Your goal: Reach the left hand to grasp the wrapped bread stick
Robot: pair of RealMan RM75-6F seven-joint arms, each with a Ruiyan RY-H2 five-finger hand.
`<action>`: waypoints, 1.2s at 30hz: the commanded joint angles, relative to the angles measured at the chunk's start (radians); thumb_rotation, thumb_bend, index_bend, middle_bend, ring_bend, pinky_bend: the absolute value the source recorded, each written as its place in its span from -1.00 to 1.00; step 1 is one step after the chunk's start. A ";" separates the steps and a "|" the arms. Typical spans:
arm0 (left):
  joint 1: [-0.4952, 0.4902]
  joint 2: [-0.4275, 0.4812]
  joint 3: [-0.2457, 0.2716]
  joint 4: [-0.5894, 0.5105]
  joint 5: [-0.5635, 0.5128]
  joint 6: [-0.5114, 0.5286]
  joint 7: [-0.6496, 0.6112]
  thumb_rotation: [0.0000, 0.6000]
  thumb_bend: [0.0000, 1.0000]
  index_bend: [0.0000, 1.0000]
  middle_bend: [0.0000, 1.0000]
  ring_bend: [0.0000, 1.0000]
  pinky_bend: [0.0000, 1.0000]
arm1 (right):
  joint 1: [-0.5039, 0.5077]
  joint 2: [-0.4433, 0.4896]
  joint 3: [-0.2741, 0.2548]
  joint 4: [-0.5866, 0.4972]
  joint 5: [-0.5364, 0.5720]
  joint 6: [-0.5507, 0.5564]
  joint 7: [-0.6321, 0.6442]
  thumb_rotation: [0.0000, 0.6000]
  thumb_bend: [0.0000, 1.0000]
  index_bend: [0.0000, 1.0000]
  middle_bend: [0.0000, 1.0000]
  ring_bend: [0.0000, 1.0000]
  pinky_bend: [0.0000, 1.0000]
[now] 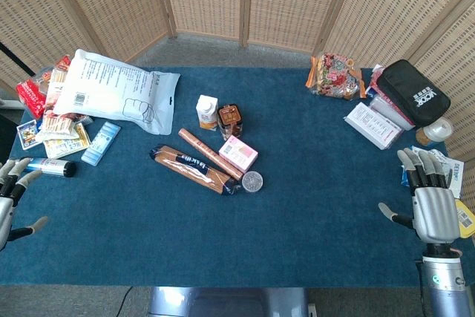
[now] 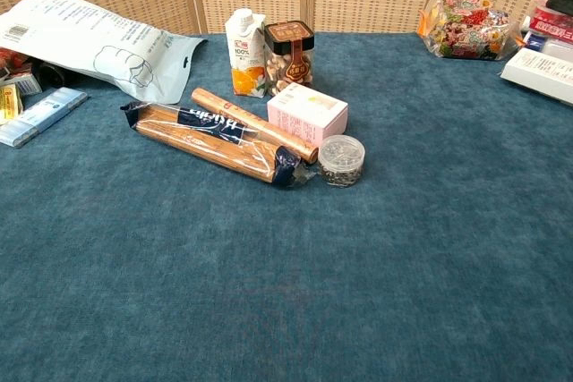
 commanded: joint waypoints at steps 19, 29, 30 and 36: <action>-0.345 -0.054 -0.105 -0.069 -0.075 -0.496 0.223 1.00 -0.86 -0.99 -1.00 -1.00 -1.00 | -0.006 0.021 -0.013 -0.029 -0.029 0.005 0.034 1.00 -1.00 -1.00 -1.00 -1.00 -1.00; -0.560 -0.265 -0.172 0.086 -0.223 -0.715 0.406 1.00 -0.86 -1.00 -1.00 -1.00 -1.00 | -0.010 0.035 -0.008 -0.030 -0.025 0.008 0.073 1.00 -1.00 -1.00 -1.00 -1.00 -1.00; -0.580 -0.288 -0.176 0.105 -0.243 -0.733 0.425 1.00 -0.86 -1.00 -1.00 -1.00 -1.00 | -0.011 0.036 -0.008 -0.030 -0.024 0.009 0.078 1.00 -1.00 -1.00 -1.00 -1.00 -1.00; -0.664 -0.381 -0.183 0.180 -0.330 -0.792 0.507 1.00 -0.86 -0.98 -1.00 -1.00 -1.00 | -0.015 0.048 -0.002 -0.029 -0.015 0.012 0.106 1.00 -1.00 -1.00 -1.00 -1.00 -1.00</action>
